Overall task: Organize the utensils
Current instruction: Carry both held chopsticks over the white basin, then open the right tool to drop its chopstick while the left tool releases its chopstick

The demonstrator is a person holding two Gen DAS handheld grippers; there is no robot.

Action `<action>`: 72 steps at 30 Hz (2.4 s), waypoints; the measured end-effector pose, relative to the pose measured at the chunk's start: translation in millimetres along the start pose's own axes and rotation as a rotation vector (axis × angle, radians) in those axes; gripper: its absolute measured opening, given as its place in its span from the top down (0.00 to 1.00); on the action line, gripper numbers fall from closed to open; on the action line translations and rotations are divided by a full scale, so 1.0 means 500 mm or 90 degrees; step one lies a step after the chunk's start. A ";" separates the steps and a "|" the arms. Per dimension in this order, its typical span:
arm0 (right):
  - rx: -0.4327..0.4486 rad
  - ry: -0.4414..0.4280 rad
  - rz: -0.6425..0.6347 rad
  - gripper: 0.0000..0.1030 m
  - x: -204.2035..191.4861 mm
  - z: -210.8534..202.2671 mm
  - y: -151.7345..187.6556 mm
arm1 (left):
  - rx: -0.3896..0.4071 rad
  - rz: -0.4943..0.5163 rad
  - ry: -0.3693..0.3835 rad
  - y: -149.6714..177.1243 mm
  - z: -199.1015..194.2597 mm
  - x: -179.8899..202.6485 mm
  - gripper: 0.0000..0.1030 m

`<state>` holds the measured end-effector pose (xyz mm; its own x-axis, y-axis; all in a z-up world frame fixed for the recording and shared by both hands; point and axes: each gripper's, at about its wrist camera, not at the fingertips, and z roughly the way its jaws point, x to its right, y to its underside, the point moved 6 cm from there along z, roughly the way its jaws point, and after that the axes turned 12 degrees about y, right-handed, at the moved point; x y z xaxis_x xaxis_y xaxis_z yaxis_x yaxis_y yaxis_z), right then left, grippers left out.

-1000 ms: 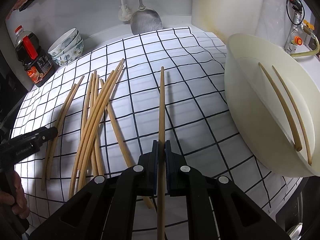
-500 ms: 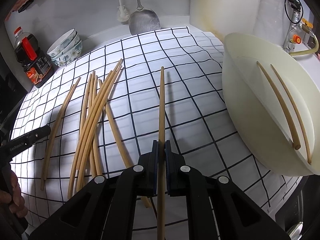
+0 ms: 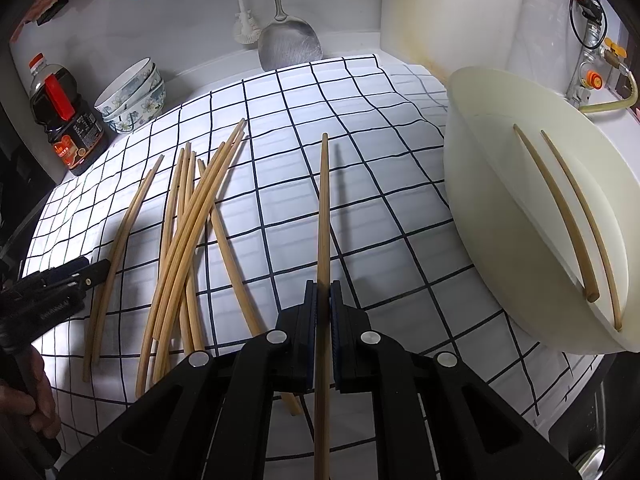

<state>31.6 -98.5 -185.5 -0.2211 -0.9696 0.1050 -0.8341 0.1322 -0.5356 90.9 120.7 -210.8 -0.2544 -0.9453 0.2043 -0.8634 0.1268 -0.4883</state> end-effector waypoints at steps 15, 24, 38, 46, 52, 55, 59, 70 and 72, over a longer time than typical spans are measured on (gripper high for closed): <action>0.005 -0.004 0.008 0.94 0.008 -0.016 -0.002 | -0.010 -0.002 0.016 -0.006 0.000 0.024 0.93; 0.025 -0.042 0.031 0.94 0.032 -0.073 -0.033 | 0.022 -0.008 0.052 -0.049 -0.072 0.068 0.93; 0.090 -0.004 0.139 0.94 0.307 -0.171 -0.105 | 0.057 0.059 0.224 -0.174 -0.116 0.413 0.93; 0.058 0.020 0.182 0.94 0.457 -0.119 -0.093 | -0.001 0.103 0.282 -0.188 -0.032 0.625 0.93; 0.030 0.007 0.188 0.94 0.497 -0.068 -0.086 | -0.067 0.108 0.275 -0.155 0.052 0.696 0.93; 0.015 -0.001 0.181 0.94 0.504 -0.041 -0.085 | -0.085 0.108 0.265 -0.142 0.079 0.715 0.93; 0.001 -0.007 0.183 0.94 0.510 -0.014 -0.084 | -0.094 0.112 0.259 -0.141 0.105 0.737 0.93; 0.009 0.018 0.193 0.83 0.545 -0.012 -0.086 | -0.031 0.123 0.204 -0.183 0.072 0.730 0.22; 0.015 0.021 0.196 0.83 0.549 -0.023 -0.085 | -0.027 0.122 0.205 -0.190 0.060 0.723 0.22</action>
<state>0.6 -367.7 -124.1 -0.4784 -0.8773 -0.0384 -0.7131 0.4136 -0.5660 93.9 -241.8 -116.0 -0.5309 -0.7610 0.3730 -0.8029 0.3108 -0.5087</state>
